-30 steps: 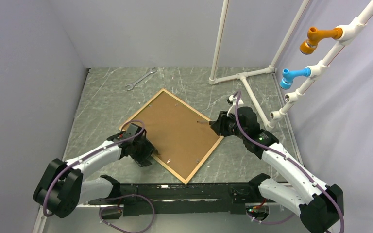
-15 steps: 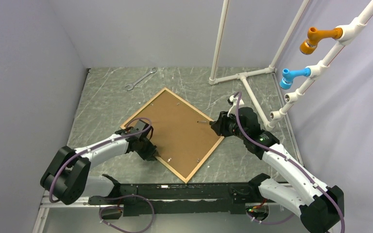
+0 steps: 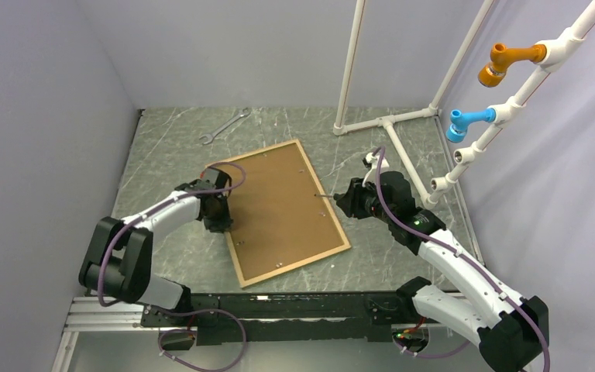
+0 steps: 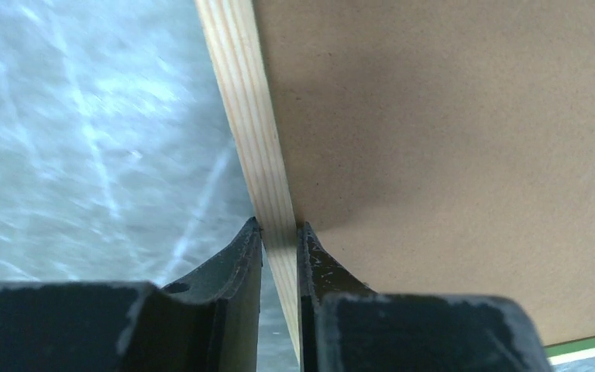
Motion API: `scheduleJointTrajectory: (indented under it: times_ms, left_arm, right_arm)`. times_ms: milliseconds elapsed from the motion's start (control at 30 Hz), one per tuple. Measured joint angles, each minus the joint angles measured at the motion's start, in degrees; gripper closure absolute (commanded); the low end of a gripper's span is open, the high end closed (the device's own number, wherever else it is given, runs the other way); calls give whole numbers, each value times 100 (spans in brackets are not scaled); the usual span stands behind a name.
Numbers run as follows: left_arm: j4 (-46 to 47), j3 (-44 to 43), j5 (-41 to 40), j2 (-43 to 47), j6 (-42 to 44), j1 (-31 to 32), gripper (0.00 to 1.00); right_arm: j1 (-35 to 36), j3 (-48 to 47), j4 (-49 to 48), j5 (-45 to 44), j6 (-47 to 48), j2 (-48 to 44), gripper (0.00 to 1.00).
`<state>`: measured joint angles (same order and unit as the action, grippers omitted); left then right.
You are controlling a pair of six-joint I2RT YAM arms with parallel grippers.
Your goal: Take the photo out of the frame
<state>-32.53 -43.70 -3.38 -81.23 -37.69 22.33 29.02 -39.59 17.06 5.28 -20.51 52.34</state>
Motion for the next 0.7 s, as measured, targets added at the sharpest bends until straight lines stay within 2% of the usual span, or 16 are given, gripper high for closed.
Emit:
scheduleJointTrajectory:
  times_ms: [133, 433, 700]
  left_arm:
    - [-249, -444, 507, -437, 1082, -634, 100]
    - [-671, -1919, 979, -1816, 2715, -737, 100]
    - [-715, -1956, 1110, -1869, 3189, -831, 100]
  right_arm:
    - [0, 0, -22, 61, -4, 57, 100]
    - [0, -52, -286, 127, -35, 629, 100]
    - [-122, -673, -772, 76, -98, 1858, 100]
